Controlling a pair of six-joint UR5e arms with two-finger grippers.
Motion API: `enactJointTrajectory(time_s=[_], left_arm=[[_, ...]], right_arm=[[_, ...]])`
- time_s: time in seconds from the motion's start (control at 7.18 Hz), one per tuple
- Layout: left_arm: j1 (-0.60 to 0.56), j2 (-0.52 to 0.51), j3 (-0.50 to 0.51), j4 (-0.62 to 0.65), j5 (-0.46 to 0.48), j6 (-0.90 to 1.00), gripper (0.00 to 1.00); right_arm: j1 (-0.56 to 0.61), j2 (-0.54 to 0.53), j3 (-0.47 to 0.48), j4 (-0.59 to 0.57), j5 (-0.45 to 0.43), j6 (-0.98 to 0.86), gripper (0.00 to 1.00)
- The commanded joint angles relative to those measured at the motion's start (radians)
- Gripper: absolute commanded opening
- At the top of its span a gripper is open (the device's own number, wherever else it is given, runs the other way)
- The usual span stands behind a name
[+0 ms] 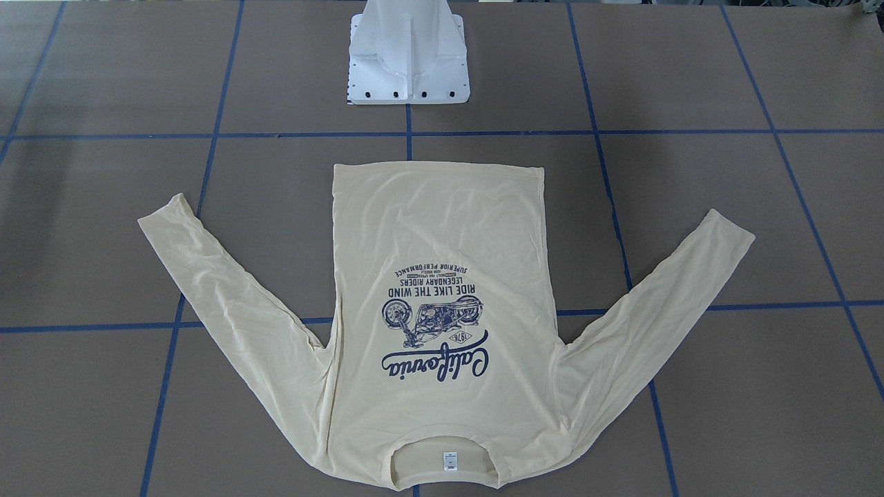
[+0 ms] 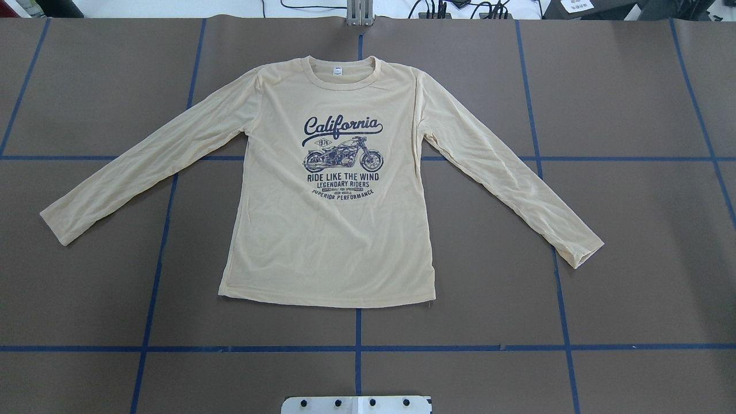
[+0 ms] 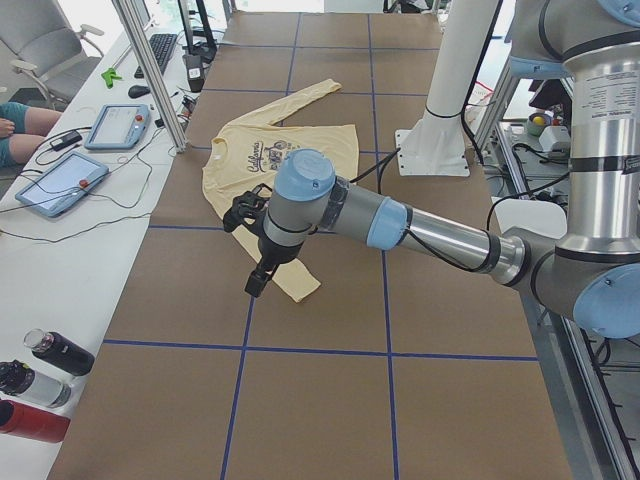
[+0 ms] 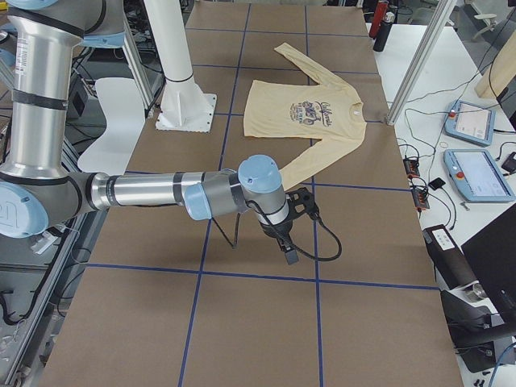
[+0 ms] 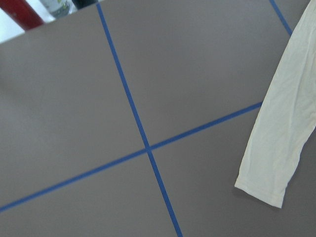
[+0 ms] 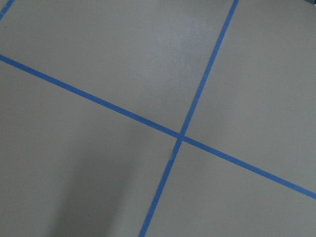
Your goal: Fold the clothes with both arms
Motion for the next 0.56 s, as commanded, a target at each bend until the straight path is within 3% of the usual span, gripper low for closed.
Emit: enactJointTrajectory(time_s=[0.0,0.14,0.28,0.42], left_arm=[[0.0,-0.05,0.054,-0.116,-0.008,0.002,1.0],[0.0,-0.049,0.051,-0.143,-0.008,0.001,1.0],[0.0,-0.035,0.049,-0.184,-0.007,0.007,1.0],[0.001,-0.031,0.049,-0.197,-0.007,0.001,1.0]], right_arm=[[-0.001,0.02,-0.018,0.02,0.07,0.025,1.0],[-0.031,0.045,-0.007,0.02,0.074,0.035,1.0],[-0.073,0.046,0.016,0.049,0.071,0.215,1.0],[-0.145,0.034,0.017,0.168,0.063,0.434,1.0]])
